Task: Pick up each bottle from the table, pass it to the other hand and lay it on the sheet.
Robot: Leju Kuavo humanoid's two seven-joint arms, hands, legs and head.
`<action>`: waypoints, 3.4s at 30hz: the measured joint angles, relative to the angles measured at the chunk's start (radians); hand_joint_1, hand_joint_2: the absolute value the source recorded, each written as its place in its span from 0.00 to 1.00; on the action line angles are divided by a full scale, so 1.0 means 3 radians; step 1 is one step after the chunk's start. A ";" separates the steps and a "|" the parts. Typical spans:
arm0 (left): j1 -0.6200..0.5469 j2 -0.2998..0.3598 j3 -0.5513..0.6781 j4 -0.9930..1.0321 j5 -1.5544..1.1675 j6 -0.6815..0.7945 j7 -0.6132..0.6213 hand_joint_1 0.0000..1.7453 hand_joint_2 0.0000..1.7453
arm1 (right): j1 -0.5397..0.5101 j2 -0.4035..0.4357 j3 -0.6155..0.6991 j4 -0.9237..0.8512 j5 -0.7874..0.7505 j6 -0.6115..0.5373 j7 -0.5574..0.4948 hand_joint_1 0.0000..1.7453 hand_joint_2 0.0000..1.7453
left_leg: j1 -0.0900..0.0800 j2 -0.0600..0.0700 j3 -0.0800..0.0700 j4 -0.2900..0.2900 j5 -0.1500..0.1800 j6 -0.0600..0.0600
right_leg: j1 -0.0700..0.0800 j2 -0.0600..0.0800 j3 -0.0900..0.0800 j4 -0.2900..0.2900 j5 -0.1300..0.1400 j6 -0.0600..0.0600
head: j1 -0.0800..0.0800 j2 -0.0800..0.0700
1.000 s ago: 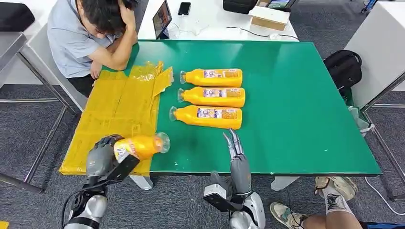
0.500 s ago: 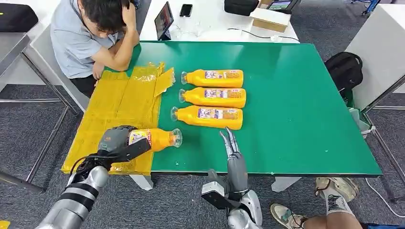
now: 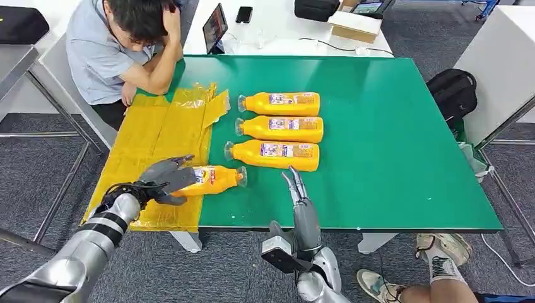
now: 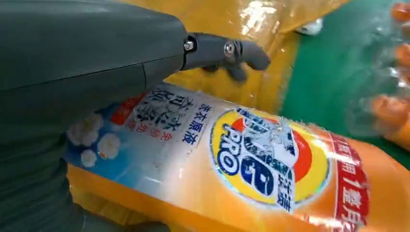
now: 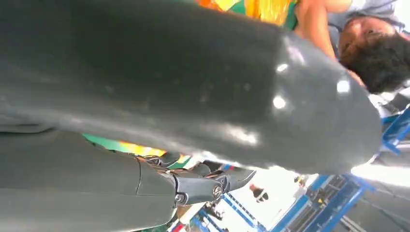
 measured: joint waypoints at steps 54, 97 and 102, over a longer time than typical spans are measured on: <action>0.2063 -0.0719 0.0809 -0.3339 0.2167 0.1326 -0.0841 0.00 1.00 | -0.0362 -0.0474 -0.0791 0.0049 0.2527 0.0474 0.1621 0.00 1.00 | -0.0003 0.0001 -0.0029 0.0001 -0.0007 0.0001 | -0.0001 0.0006 -0.0031 -0.0005 -0.0002 0.0002 | -0.0001 0.0000; 0.1960 -0.0699 0.0605 -0.3228 0.1980 0.1140 -0.0620 0.00 1.00 | -0.1053 -0.0482 -0.0340 0.1077 0.2515 0.1381 0.2092 0.00 1.00 | -0.0002 0.0007 -0.0025 0.0001 -0.0006 0.0001 | -0.0001 0.0007 -0.0029 -0.0005 -0.0002 0.0002 | 0.0000 0.0000; 0.1934 -0.0689 0.0599 -0.3155 0.1987 0.1136 -0.0613 0.00 1.00 | -0.1145 -0.0468 -0.0340 0.1236 0.2469 0.1382 0.2047 0.00 1.00 | -0.0002 0.0011 -0.0019 0.0001 -0.0006 0.0001 | -0.0001 0.0008 -0.0025 -0.0005 -0.0001 0.0002 | 0.0000 0.0000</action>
